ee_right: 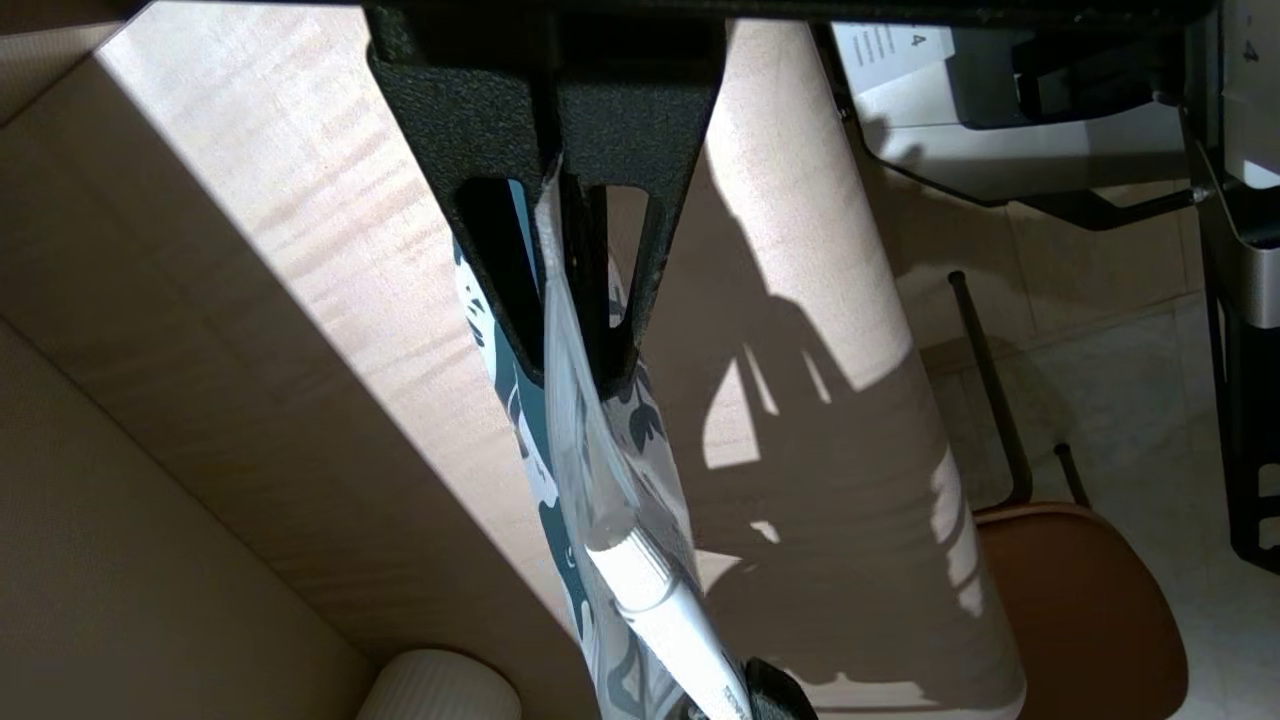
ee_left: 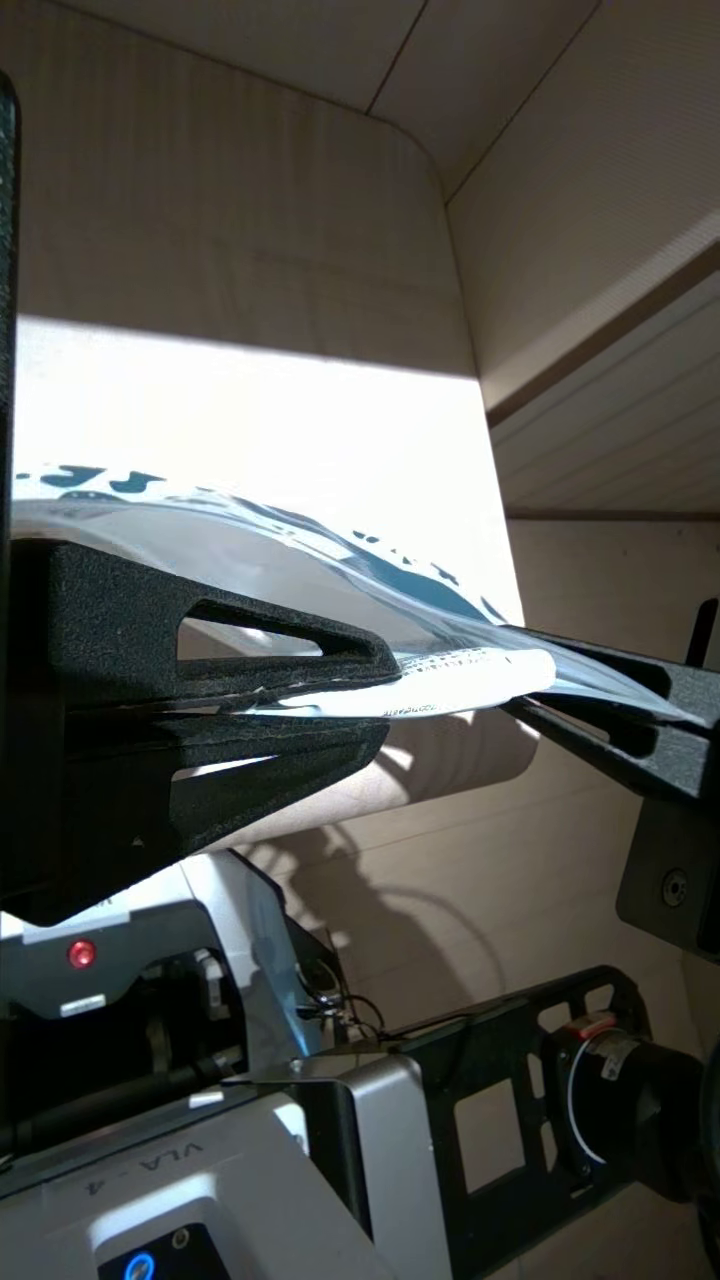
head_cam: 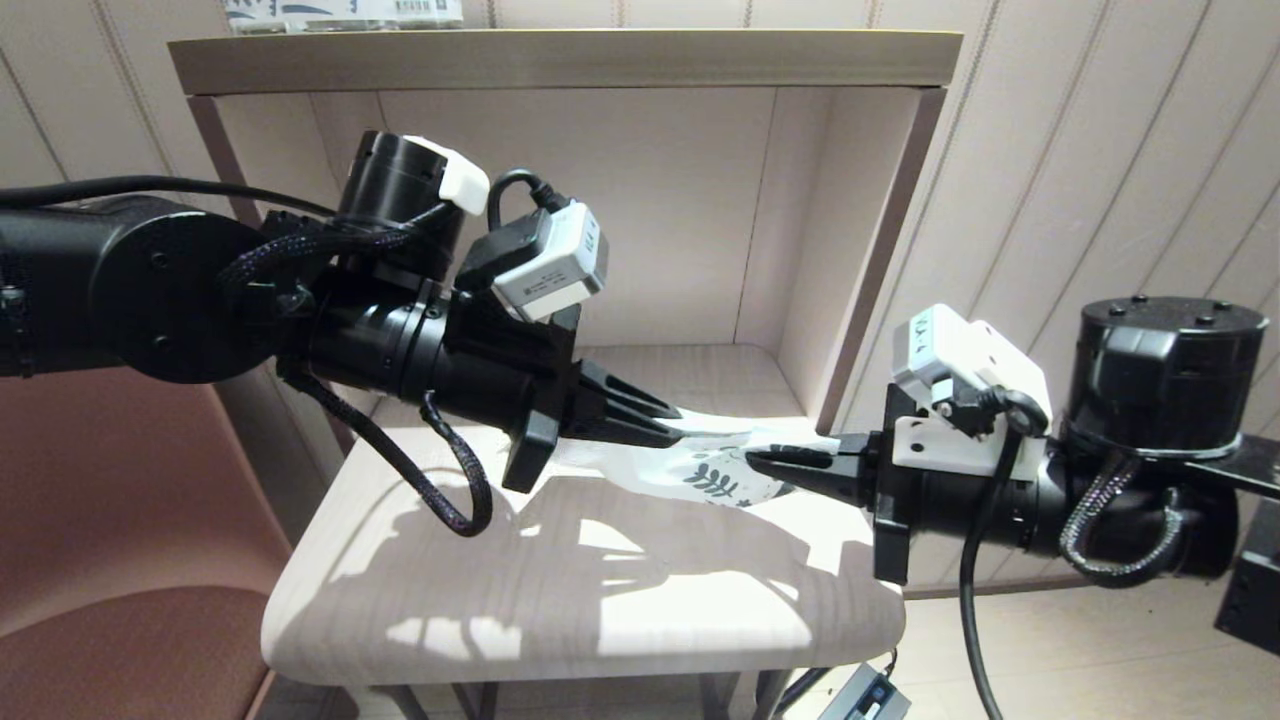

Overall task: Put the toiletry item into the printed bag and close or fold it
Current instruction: Place the toothpaste in the storage bag

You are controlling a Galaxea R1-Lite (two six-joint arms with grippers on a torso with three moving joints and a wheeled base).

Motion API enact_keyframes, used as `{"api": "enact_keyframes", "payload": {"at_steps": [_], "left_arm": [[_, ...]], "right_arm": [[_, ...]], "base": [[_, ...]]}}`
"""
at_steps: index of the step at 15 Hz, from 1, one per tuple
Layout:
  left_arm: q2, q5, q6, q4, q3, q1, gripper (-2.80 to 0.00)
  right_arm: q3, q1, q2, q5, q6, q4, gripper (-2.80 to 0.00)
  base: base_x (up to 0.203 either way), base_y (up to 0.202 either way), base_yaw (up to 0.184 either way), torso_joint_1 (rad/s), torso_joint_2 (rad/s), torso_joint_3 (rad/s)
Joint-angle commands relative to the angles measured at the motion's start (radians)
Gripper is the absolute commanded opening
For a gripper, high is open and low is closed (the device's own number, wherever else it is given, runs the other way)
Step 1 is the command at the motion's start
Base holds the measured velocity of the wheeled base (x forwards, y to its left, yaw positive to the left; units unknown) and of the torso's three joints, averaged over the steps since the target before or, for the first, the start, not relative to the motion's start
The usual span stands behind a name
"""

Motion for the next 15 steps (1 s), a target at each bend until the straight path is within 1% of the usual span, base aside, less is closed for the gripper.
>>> {"api": "enact_keyframes", "payload": {"at_steps": [1,6,9,11,15], "left_arm": [[0.011,-0.004,0.004,0.001,-0.002,0.000,-2.80],[0.024,-0.001,0.006,0.000,-0.009,0.009,-2.80],[0.040,0.050,0.010,0.005,-0.010,0.004,-2.80],[0.043,0.061,0.018,0.027,-0.015,0.003,-2.80],[0.051,0.075,0.018,0.032,-0.061,0.003,-2.80]], "right_arm": [[-0.001,0.001,-0.002,0.004,-0.002,-0.004,-2.80],[0.005,0.003,-0.005,0.005,-0.002,-0.005,-2.80],[-0.002,0.014,-0.006,0.004,-0.001,-0.001,-2.80],[0.001,0.015,-0.003,0.004,-0.001,-0.002,-2.80],[0.001,0.024,0.003,0.004,-0.001,-0.002,-2.80]], "base": [[0.000,0.000,0.000,0.000,0.00,0.000],[0.000,0.000,0.000,0.000,0.00,0.000],[0.000,0.000,0.000,0.000,0.00,0.000],[0.000,0.000,0.000,0.000,0.00,0.000],[0.000,0.000,0.000,0.000,0.00,0.000]]}}
